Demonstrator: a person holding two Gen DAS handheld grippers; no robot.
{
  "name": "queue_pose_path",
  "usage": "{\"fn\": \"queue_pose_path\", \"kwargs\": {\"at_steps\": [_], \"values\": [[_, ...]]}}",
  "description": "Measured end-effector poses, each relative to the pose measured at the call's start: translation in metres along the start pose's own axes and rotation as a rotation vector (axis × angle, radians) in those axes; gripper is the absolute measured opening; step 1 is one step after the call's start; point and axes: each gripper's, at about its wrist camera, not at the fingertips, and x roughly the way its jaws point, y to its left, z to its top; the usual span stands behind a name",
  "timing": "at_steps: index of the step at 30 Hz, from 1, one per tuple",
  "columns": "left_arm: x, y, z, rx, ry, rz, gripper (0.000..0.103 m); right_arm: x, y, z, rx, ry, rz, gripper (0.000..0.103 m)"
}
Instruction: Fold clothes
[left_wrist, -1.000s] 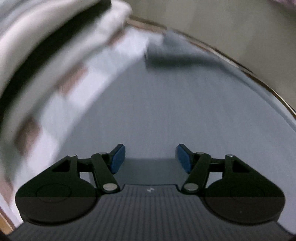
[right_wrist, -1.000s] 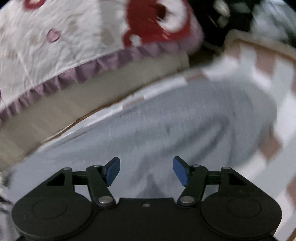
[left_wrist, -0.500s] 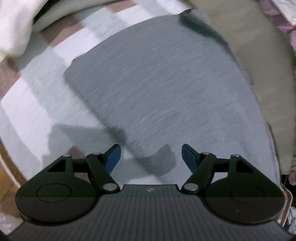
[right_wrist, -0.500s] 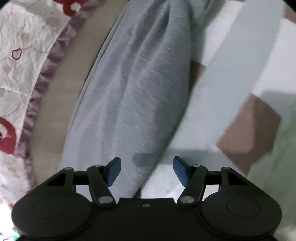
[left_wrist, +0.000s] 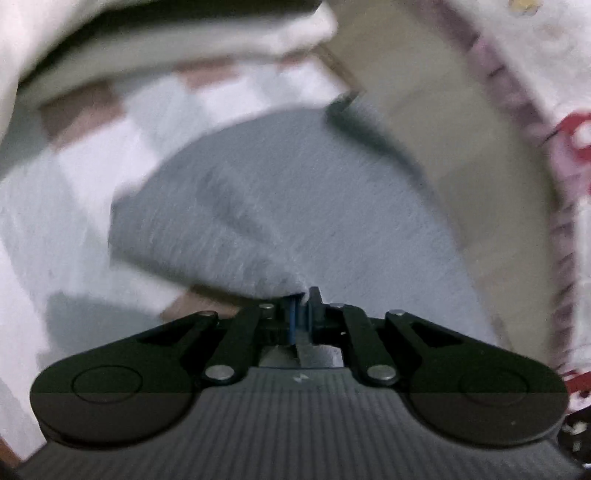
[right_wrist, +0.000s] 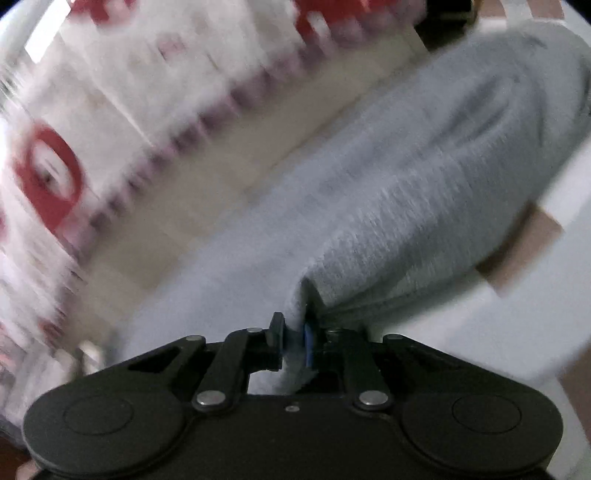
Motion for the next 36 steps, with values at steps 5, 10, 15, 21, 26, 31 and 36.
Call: {"fn": "queue_pose_path", "kwargs": {"at_steps": [5, 10, 15, 21, 26, 31, 36], "values": [[-0.011, -0.028, 0.007, 0.148, -0.048, -0.010, 0.006, -0.009, 0.005, 0.020, 0.031, -0.001, 0.041, 0.013], [0.008, -0.023, 0.004, 0.125, 0.031, 0.066, 0.006, -0.005, -0.003, 0.016, 0.060, 0.060, -0.035, 0.014], [0.013, 0.009, 0.003, -0.088, 0.071, -0.020, 0.007, -0.008, -0.006, 0.011, 0.061, 0.075, -0.084, 0.021], [0.019, 0.007, 0.000, -0.056, 0.066, 0.017, 0.012, -0.018, -0.027, 0.011, 0.153, 0.036, -0.229, 0.054], [0.028, 0.003, 0.000, -0.046, 0.057, 0.017, 0.045, -0.014, -0.054, 0.011, 0.259, -0.016, -0.212, 0.055], [0.031, 0.006, 0.002, -0.034, 0.047, 0.034, 0.011, -0.005, -0.062, 0.014, 0.208, -0.091, -0.182, 0.031], [0.005, 0.003, 0.002, -0.022, -0.007, 0.007, 0.006, -0.037, -0.036, 0.023, 0.048, -0.178, -0.195, 0.005]]}}
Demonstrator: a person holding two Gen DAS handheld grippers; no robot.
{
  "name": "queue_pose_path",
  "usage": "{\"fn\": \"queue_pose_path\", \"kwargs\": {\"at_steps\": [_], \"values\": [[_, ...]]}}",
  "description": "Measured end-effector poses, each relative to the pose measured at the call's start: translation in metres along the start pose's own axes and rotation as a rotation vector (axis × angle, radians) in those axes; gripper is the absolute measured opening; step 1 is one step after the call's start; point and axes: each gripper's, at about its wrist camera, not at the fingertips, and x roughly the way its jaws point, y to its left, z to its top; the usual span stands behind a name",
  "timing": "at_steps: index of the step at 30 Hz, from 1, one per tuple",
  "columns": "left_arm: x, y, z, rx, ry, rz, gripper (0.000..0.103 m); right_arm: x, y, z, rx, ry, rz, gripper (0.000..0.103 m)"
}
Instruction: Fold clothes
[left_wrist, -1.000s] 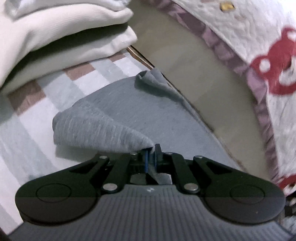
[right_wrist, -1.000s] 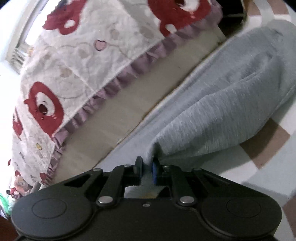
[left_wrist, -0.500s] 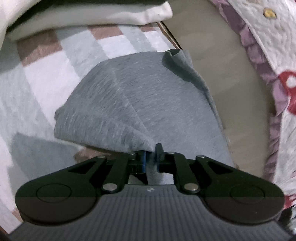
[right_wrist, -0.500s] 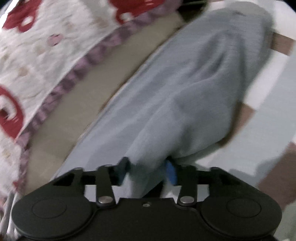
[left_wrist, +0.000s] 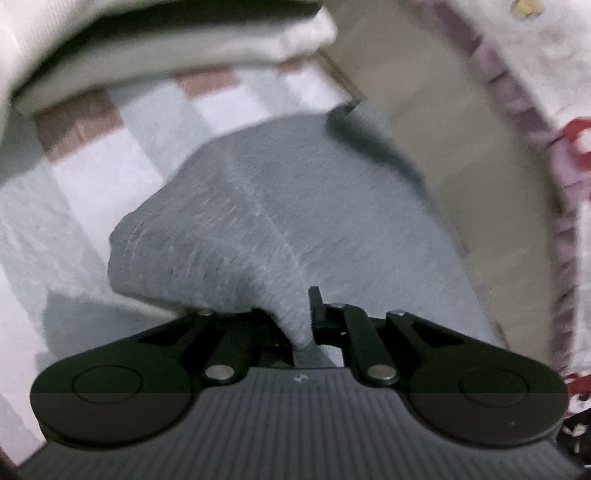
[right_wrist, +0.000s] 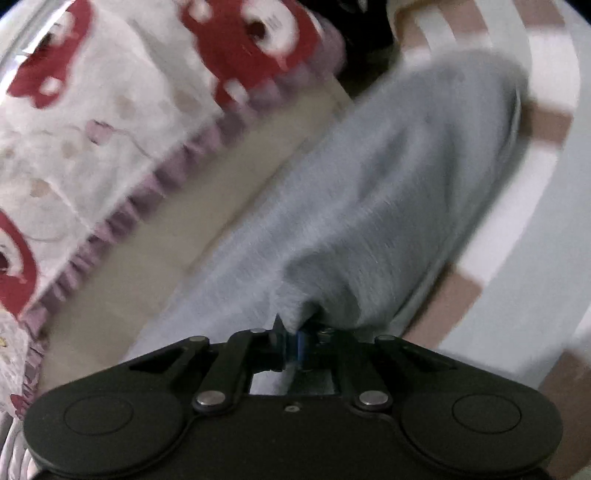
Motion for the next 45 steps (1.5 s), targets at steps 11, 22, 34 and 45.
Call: {"fn": "queue_pose_path", "kwargs": {"at_steps": [11, 22, 34, 45], "values": [[-0.111, -0.003, -0.059, 0.184, -0.113, 0.095, 0.006, -0.096, 0.020, 0.011, -0.052, 0.026, -0.026, 0.005], [-0.107, 0.020, -0.062, 0.114, -0.010, 0.169, 0.007, -0.105, 0.027, 0.011, -0.064, 0.043, -0.039, 0.005], [-0.046, -0.041, -0.028, 0.474, 0.063, 0.238, 0.013, -0.048, 0.069, 0.049, -0.302, 0.100, 0.084, 0.005], [0.068, -0.052, 0.000, 0.352, 0.067, 0.298, 0.014, 0.076, 0.053, 0.070, -0.329, 0.165, 0.124, 0.005]]}}
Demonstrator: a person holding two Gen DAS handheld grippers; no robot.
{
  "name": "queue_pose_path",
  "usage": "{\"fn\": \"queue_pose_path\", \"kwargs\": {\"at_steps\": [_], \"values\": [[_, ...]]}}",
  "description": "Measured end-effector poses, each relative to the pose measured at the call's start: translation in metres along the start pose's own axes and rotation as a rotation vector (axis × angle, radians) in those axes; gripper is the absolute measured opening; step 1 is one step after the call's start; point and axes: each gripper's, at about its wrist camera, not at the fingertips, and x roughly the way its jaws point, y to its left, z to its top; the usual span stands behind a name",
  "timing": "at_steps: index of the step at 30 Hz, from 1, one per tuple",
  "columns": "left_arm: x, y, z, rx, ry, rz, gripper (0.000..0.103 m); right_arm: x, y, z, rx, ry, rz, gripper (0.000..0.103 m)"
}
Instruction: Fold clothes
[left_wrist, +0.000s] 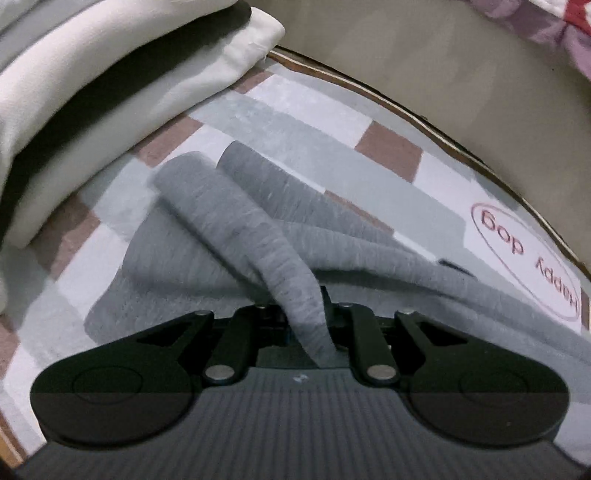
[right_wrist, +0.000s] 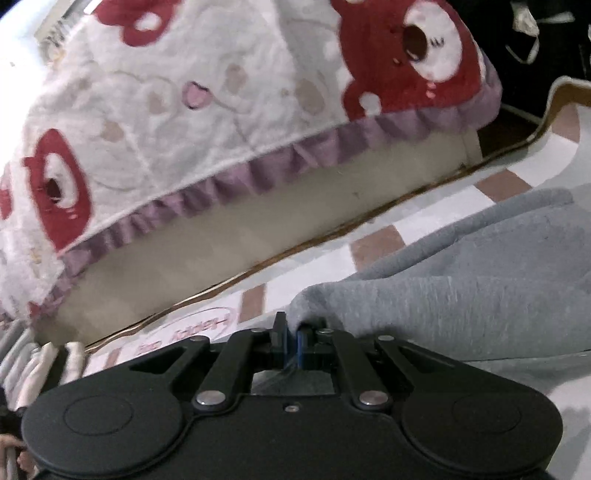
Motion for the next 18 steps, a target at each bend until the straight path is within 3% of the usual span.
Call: {"fn": "queue_pose_path", "kwargs": {"at_steps": [4, 7, 11, 12, 13, 15, 18], "values": [[-0.005, -0.001, 0.008, 0.015, -0.031, -0.046, 0.016, 0.025, -0.001, 0.002, -0.034, 0.034, -0.064, 0.005], [-0.011, -0.012, 0.007, 0.096, -0.128, -0.070, 0.016, 0.039, -0.002, 0.008, -0.052, 0.054, -0.104, 0.005], [-0.015, -0.036, 0.002, 0.238, -0.210, -0.008, 0.018, 0.059, 0.014, 0.018, -0.140, 0.115, -0.235, 0.004], [-0.011, -0.036, 0.002, 0.247, -0.206, 0.011, 0.024, 0.063, 0.018, 0.019, -0.162, 0.130, -0.252, 0.004], [-0.005, -0.033, 0.003, 0.224, -0.186, 0.026, 0.036, 0.067, 0.021, 0.020, -0.184, 0.144, -0.270, 0.004], [0.006, -0.023, 0.006, 0.174, -0.149, 0.045, 0.045, 0.075, 0.016, 0.022, -0.184, 0.182, -0.265, 0.004], [0.011, -0.002, 0.012, 0.100, -0.143, 0.044, 0.046, 0.081, -0.003, 0.024, -0.120, 0.227, -0.210, 0.004]]}}
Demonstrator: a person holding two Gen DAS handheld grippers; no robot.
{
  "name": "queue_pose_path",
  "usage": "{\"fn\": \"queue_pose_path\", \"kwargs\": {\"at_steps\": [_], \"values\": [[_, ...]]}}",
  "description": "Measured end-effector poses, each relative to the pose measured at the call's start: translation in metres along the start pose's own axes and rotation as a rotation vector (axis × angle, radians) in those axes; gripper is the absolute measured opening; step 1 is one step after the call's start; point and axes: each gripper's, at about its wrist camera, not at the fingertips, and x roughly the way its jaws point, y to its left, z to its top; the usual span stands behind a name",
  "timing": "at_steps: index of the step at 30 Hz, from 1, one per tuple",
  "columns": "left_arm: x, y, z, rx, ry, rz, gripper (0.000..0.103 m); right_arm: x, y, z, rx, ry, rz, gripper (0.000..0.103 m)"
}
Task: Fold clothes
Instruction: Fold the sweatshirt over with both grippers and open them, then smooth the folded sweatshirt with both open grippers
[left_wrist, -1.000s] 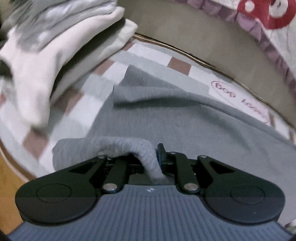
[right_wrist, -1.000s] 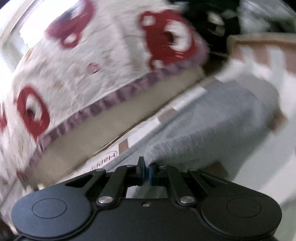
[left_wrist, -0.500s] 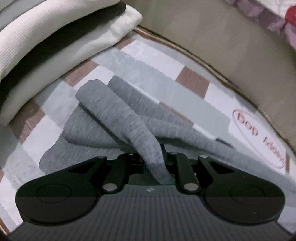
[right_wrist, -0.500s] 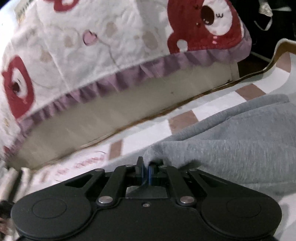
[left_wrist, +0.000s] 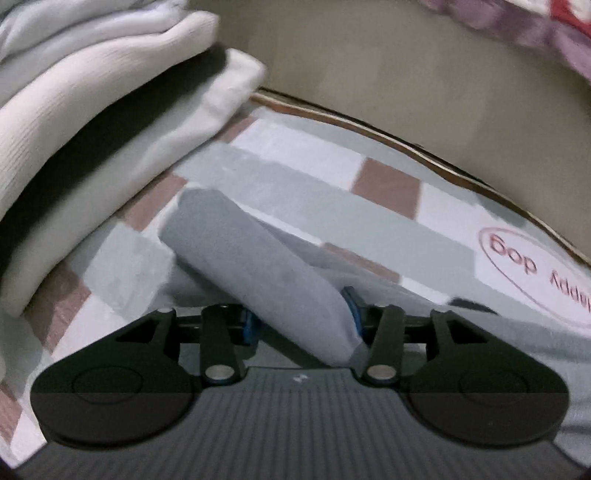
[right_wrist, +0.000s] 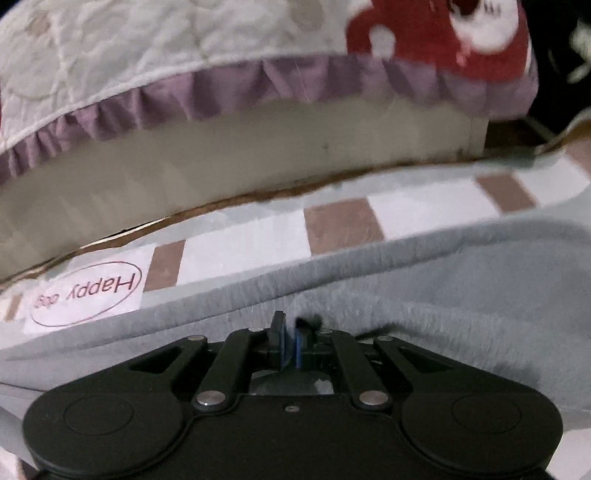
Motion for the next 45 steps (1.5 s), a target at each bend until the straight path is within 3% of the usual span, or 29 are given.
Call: {"fn": "queue_pose_path", "kwargs": {"at_steps": [3, 8, 11, 14, 16, 18, 23, 26, 27, 29, 30, 33, 35, 38, 40, 42, 45], "values": [[-0.008, 0.012, 0.006, -0.019, -0.066, 0.051, 0.046, -0.003, -0.019, 0.002, 0.085, -0.008, 0.094, 0.005], [-0.025, 0.021, 0.013, -0.054, -0.148, -0.001, 0.045, -0.009, -0.053, 0.002, 0.292, -0.045, 0.283, 0.019], [-0.046, 0.018, 0.015, -0.059, -0.248, -0.058, 0.045, -0.009, -0.065, -0.003, 0.405, -0.064, 0.360, 0.021], [-0.076, 0.016, 0.018, -0.052, -0.385, -0.127, 0.059, -0.012, -0.079, -0.009, 0.622, -0.055, 0.490, 0.029], [-0.096, 0.010, 0.018, 0.012, -0.440, -0.170, 0.065, -0.019, -0.081, -0.007, 0.690, -0.051, 0.558, 0.037], [-0.103, -0.003, 0.012, 0.104, -0.401, -0.222, 0.065, -0.030, -0.070, 0.001, 0.607, -0.050, 0.501, 0.038], [-0.095, -0.055, -0.013, 0.337, -0.231, -0.432, 0.065, -0.048, -0.013, 0.014, 0.274, -0.075, 0.251, 0.038], [-0.101, -0.096, -0.043, 0.612, -0.196, -0.533, 0.065, -0.077, 0.058, -0.001, -0.032, -0.144, -0.075, 0.038], [-0.104, -0.105, -0.054, 0.696, -0.190, -0.575, 0.065, -0.087, 0.089, -0.014, -0.178, -0.179, -0.119, 0.038], [-0.099, -0.123, -0.074, 0.799, -0.134, -0.631, 0.065, -0.099, 0.147, -0.045, -0.445, -0.226, -0.061, 0.047], [-0.091, -0.131, -0.080, 0.809, -0.090, -0.630, 0.065, -0.093, 0.163, -0.056, -0.498, -0.188, 0.013, 0.047], [-0.060, -0.145, -0.088, 0.682, 0.000, -0.588, 0.065, -0.061, 0.191, -0.079, -0.577, -0.024, 0.205, 0.047], [-0.038, -0.148, -0.086, 0.531, 0.047, -0.554, 0.065, -0.032, 0.189, -0.088, -0.586, 0.030, 0.230, 0.047], [-0.015, -0.145, -0.071, 0.379, 0.047, -0.518, 0.065, -0.004, 0.174, -0.089, -0.552, -0.036, 0.201, 0.054], [-0.012, -0.142, -0.063, 0.334, 0.022, -0.501, 0.065, 0.002, 0.155, -0.077, -0.440, -0.073, 0.215, 0.054], [-0.010, -0.138, -0.056, 0.312, -0.001, -0.428, 0.064, 0.005, 0.135, -0.065, -0.334, -0.106, 0.218, 0.053], [0.002, -0.132, -0.048, 0.306, 0.015, -0.343, 0.061, 0.006, 0.111, -0.052, -0.266, -0.150, 0.111, 0.053]]}}
